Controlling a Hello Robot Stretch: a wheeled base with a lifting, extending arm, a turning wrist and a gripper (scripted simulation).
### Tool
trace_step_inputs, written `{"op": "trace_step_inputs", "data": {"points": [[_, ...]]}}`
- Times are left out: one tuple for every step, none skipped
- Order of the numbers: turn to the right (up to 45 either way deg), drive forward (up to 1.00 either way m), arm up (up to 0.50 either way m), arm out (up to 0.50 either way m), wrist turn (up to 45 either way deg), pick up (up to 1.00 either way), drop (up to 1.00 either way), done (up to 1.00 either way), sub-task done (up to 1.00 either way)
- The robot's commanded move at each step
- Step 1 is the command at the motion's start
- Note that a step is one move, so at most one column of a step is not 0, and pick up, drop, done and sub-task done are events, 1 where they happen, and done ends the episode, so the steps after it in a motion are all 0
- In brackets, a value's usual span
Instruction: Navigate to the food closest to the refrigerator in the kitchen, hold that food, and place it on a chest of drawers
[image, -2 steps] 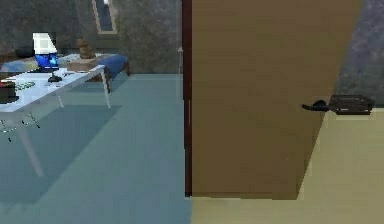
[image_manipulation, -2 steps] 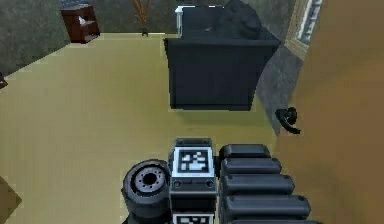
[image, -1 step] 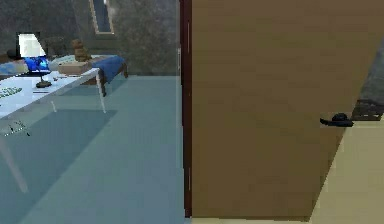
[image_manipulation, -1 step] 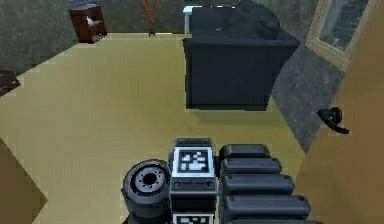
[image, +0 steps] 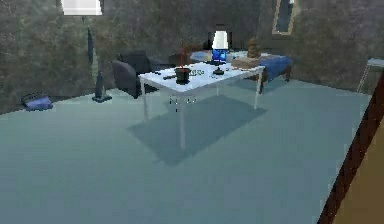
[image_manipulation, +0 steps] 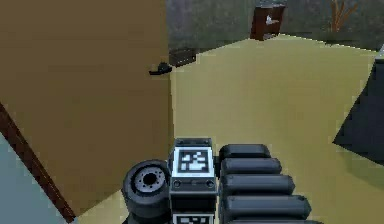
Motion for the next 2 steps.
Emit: {"op": "trace_step_inputs", "data": {"points": [[-42.0, 0.0, 0.0, 0.0, 0.0, 0.0, 0.0, 0.0, 0.0], [-3.0, 0.0, 0.0, 0.0, 0.0, 0.0, 0.0, 0.0, 0.0]]}}
